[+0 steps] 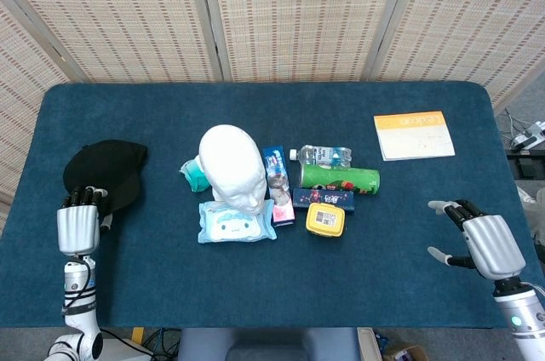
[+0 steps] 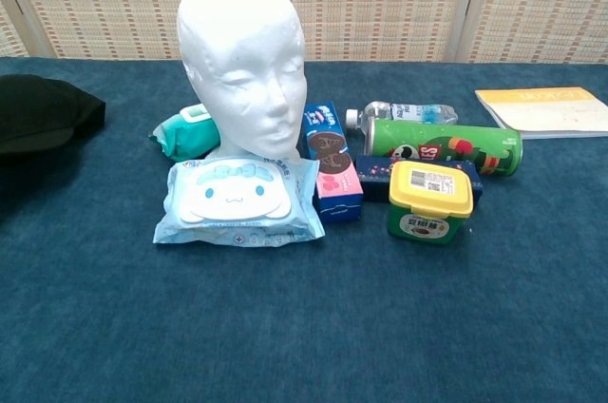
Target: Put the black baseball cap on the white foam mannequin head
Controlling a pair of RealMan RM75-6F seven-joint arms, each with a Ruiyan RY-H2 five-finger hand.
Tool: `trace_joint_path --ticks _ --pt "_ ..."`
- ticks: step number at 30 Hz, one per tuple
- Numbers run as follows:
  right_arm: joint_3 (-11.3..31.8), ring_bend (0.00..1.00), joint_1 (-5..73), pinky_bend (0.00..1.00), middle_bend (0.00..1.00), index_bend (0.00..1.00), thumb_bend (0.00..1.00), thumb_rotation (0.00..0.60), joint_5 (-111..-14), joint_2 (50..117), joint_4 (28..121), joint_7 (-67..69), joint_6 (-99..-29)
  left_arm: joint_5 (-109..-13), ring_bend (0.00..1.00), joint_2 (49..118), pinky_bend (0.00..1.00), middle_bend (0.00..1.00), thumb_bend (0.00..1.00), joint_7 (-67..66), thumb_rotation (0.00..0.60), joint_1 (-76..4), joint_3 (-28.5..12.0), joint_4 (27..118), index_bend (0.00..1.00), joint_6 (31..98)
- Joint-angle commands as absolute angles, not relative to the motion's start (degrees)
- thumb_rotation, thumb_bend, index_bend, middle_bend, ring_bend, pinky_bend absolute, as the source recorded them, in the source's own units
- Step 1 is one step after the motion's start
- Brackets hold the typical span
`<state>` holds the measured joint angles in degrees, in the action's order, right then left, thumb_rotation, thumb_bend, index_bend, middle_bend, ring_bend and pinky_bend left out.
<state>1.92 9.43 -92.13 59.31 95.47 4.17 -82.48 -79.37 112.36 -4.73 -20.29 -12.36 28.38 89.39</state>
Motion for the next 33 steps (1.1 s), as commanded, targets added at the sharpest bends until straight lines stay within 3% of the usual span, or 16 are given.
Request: trace_joint_path --ticks 1,10,22,33 --pt "1.89 0.29 9.44 0.62 0.39 0.29 0.0 0.6 -92.17 59.33 95.49 4.11 -82.46 -78.89 0.27 112.42 0.43 0.4 0.22 -4.77 0.6 -20.39 -12.64 28.17 0.41 88.78" --pt "1.87 0.29 9.48 0.62 0.39 0.29 0.0 0.6 -92.16 59.39 95.53 3.93 -82.34 -77.72 0.27 112.72 0.43 0.4 0.22 -3.73 0.6 -20.81 -13.41 27.21 0.43 87.33" --pt "1.89 0.29 9.48 0.62 0.39 0.29 0.0 0.6 -92.14 59.33 95.53 4.09 -82.36 -76.73 0.29 113.43 0.43 0.43 0.22 -1.21 0.6 -20.96 -13.98 25.27 0.62 86.55" --pt "1.9 0.29 9.48 0.62 0.39 0.29 0.0 0.6 -92.11 59.36 95.54 3.97 -82.35 -76.59 0.3 113.94 0.43 0.46 0.22 0.67 0.6 -21.04 -13.78 23.48 0.65 85.96"
